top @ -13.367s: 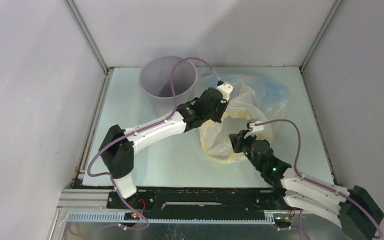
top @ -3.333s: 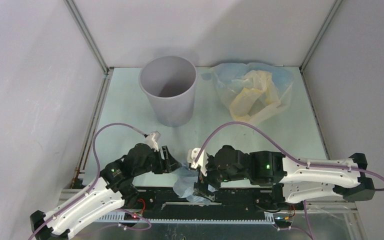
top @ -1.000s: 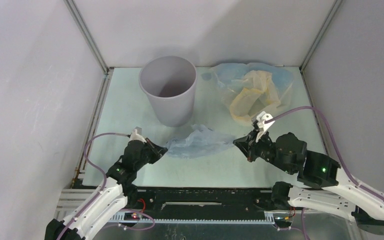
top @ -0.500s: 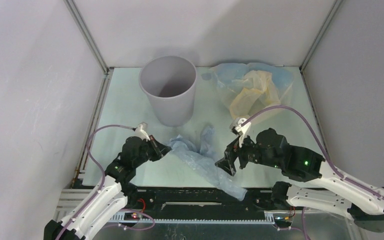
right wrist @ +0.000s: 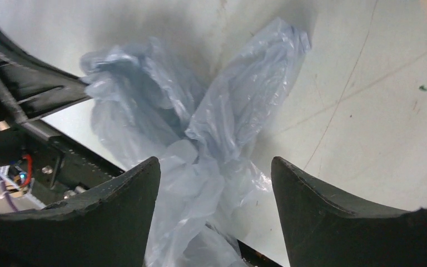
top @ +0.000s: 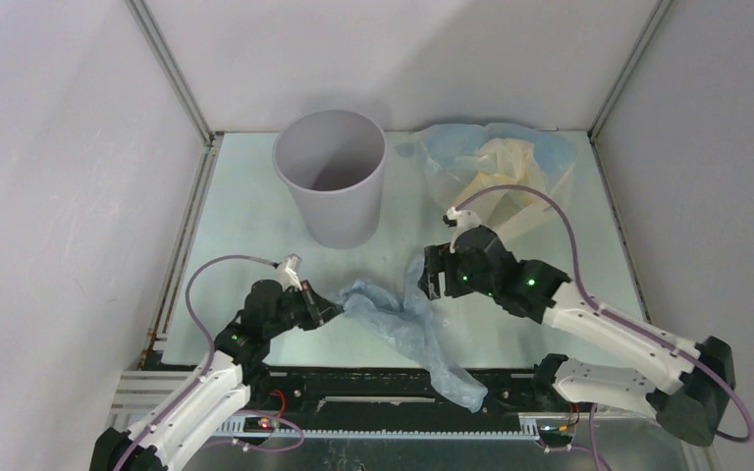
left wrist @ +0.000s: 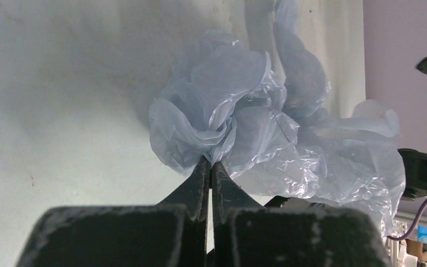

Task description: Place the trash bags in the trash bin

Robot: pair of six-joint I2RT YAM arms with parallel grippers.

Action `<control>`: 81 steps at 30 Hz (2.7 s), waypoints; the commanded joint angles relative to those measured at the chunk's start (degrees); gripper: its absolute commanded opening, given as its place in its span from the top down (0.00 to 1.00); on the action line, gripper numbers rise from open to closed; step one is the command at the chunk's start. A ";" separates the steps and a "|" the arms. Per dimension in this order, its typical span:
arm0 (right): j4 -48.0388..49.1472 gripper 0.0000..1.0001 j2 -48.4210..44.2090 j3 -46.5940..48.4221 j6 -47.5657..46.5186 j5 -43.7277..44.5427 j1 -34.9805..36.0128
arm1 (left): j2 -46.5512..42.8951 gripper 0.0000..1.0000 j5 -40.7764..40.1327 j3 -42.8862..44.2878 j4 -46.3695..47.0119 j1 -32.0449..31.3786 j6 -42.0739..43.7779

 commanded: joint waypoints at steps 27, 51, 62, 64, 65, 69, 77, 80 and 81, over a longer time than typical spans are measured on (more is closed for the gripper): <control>14.87 0.89 16.72 -6.08 8.86 3.57 0.12 | 0.95 1.00 0.80 -3.66 4.21 -0.65 -0.38; -7.50 0.95 -23.33 -12.87 17.09 31.94 -1.47 | -8.21 1.00 -9.09 -2.37 -2.91 -0.65 -4.58; -8.88 0.91 -23.67 -12.95 15.24 32.35 -1.62 | -8.34 1.00 -9.78 -1.56 -2.64 -0.65 -3.74; -9.46 0.91 -24.45 -13.02 16.10 34.04 -1.65 | -9.08 1.00 -10.31 -1.23 -3.56 -0.65 -3.64; -9.27 0.92 -24.86 -13.00 15.85 34.21 -1.73 | -9.50 1.00 -10.28 -1.21 -3.75 -0.65 -3.63; -3.15 0.98 -25.49 -12.95 8.03 28.12 -1.83 | -10.79 0.76 -8.98 -0.40 -4.02 -0.65 -1.92; 5.73 1.00 -23.08 -12.95 0.46 15.71 -1.83 | -11.37 0.30 -10.25 7.93 -6.66 -0.73 1.35; 7.25 1.00 -22.01 -12.97 -0.88 12.76 -1.88 | -9.86 0.23 -11.30 11.83 -6.45 -0.97 3.18; 7.49 1.00 -21.80 -13.00 -1.00 12.23 -1.84 | -8.98 0.22 -11.69 13.02 -6.51 -1.12 3.91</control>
